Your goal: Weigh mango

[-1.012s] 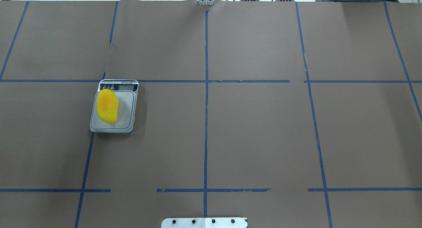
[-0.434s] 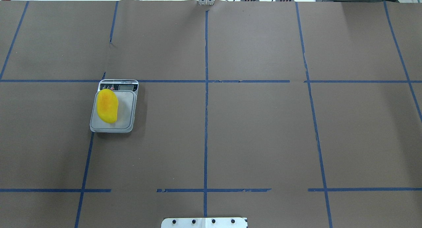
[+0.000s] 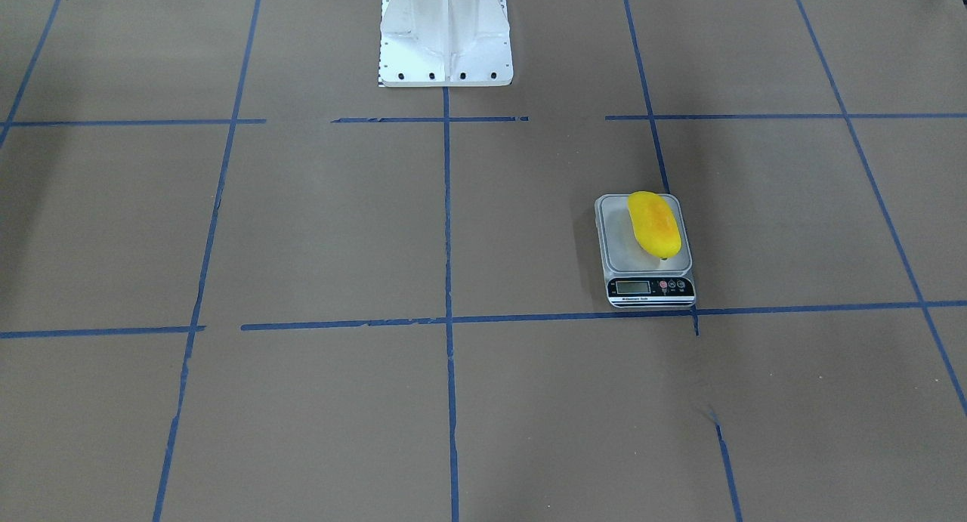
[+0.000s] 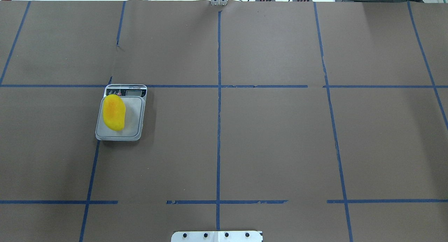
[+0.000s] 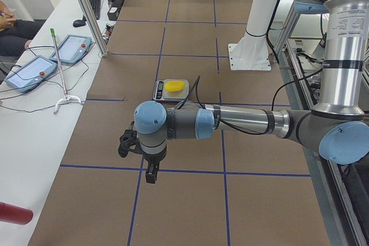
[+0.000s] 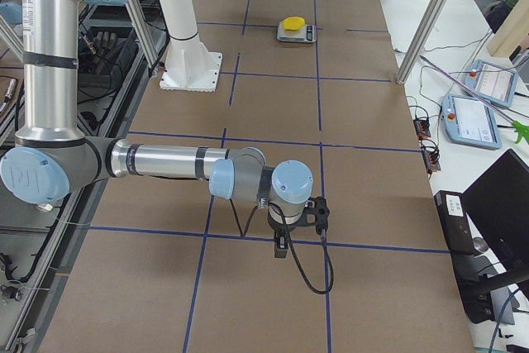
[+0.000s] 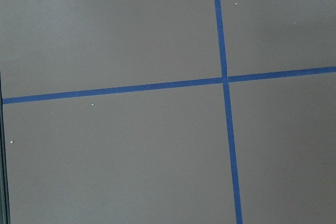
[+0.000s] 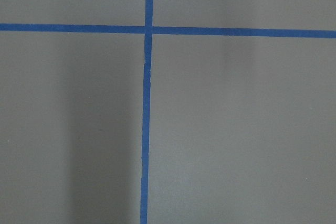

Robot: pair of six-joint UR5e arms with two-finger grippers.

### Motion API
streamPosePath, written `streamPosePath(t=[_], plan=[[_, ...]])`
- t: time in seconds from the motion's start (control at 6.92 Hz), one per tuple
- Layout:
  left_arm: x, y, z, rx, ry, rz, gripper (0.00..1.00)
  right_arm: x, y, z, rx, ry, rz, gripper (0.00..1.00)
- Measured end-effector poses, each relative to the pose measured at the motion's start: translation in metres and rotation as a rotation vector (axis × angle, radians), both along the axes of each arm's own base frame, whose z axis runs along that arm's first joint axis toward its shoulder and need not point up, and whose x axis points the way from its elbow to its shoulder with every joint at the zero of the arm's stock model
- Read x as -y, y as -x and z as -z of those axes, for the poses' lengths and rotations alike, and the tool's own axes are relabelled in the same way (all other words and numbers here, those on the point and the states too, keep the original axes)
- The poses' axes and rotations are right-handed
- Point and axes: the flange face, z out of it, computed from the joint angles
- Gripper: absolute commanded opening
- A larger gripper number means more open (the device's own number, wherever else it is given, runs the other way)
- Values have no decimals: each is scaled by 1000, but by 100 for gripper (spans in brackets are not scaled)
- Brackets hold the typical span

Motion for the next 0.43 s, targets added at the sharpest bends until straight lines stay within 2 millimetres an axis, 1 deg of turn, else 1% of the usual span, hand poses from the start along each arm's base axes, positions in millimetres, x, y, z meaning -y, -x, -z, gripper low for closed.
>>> streamPosePath(t=[0.43], plan=[[1, 0, 5, 1, -9, 1, 100, 0, 0, 0, 0, 0, 0, 100]])
